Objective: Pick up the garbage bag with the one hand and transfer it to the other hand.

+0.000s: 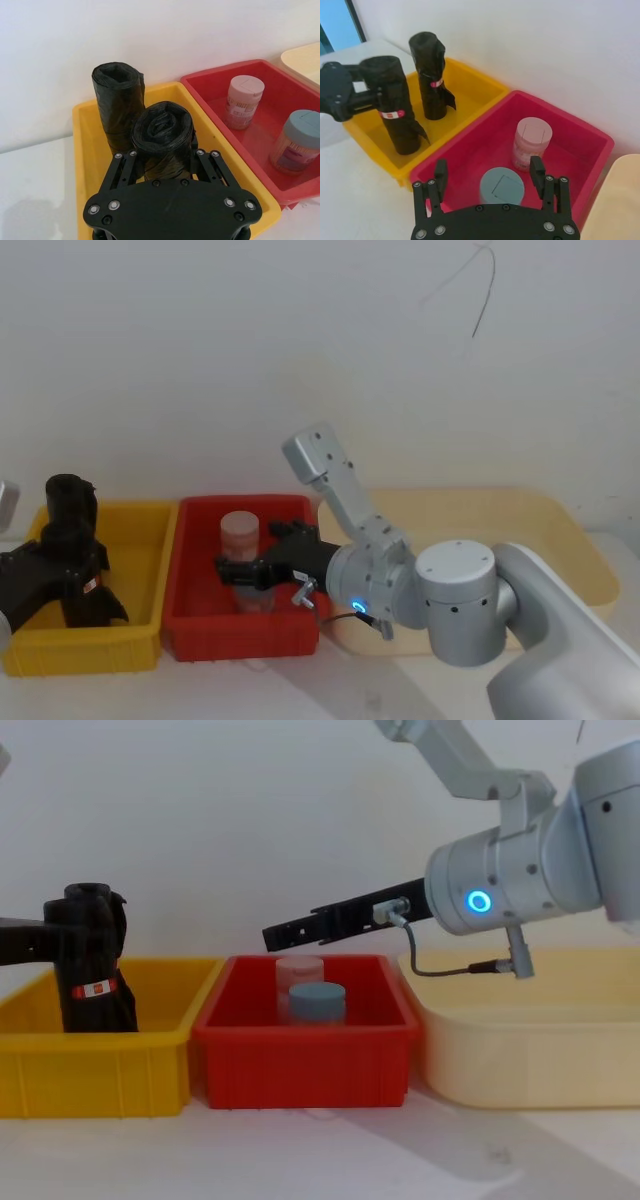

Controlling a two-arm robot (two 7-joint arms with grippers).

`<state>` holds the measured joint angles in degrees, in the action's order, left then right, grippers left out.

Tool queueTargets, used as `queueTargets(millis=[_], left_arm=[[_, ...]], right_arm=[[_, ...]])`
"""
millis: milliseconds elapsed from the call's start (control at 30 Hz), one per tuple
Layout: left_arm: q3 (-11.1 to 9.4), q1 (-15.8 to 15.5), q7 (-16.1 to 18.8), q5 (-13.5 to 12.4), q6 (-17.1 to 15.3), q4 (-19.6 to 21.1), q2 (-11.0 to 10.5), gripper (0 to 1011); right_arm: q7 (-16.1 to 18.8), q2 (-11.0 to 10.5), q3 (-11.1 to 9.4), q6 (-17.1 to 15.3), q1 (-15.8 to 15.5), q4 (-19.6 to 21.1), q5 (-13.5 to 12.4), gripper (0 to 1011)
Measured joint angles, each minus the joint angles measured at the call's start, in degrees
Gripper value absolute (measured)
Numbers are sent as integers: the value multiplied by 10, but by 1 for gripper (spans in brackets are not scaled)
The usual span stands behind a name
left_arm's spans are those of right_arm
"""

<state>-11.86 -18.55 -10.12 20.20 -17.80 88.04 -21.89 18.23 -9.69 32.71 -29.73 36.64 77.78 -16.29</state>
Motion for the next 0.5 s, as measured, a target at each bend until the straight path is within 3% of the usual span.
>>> queueTargets(millis=[500], left_arm=[[0,0,0,0,0,0,0,436]], right_arm=[[4,11,24,24,31,-63,35,1004]])
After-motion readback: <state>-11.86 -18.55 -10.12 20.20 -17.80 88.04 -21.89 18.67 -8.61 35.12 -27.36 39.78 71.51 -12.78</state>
